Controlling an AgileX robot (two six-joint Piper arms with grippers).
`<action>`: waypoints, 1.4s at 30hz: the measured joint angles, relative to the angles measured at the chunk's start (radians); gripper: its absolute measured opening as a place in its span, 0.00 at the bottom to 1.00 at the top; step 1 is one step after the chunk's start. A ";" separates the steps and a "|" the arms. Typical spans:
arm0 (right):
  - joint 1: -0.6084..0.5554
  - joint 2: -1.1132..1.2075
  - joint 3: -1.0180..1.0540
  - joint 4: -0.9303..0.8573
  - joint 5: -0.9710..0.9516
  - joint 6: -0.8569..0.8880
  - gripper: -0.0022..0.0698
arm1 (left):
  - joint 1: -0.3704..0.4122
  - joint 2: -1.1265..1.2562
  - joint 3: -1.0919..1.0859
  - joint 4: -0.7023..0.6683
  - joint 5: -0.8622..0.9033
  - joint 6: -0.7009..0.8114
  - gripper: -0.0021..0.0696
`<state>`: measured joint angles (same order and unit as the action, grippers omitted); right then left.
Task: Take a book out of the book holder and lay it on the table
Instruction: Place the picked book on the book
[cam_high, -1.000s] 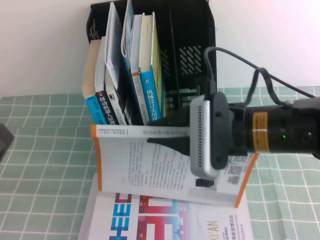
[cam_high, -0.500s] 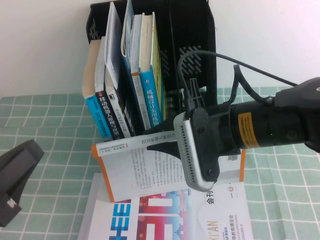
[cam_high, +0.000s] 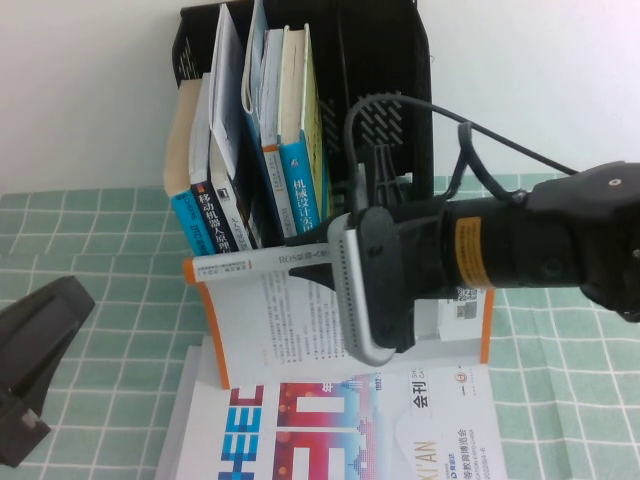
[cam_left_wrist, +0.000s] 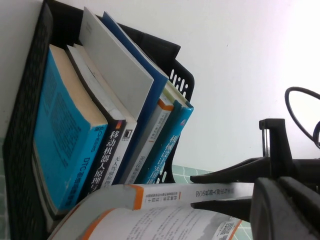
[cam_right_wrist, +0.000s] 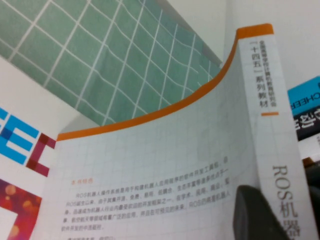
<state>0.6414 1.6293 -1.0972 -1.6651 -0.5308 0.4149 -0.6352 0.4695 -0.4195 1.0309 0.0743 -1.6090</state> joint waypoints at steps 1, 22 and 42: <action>0.011 0.003 -0.005 0.002 0.017 -0.003 0.26 | 0.000 0.000 0.000 0.002 0.000 0.000 0.03; 0.149 0.006 -0.014 -0.106 0.022 0.380 0.26 | 0.000 0.000 0.000 0.041 -0.061 0.002 0.03; 0.153 0.004 0.163 -0.112 -0.067 0.562 0.27 | 0.000 0.000 0.000 0.051 -0.217 -0.004 0.03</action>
<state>0.7947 1.6338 -0.9339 -1.7773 -0.5978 0.9767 -0.6352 0.4695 -0.4195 1.0823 -0.1424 -1.6127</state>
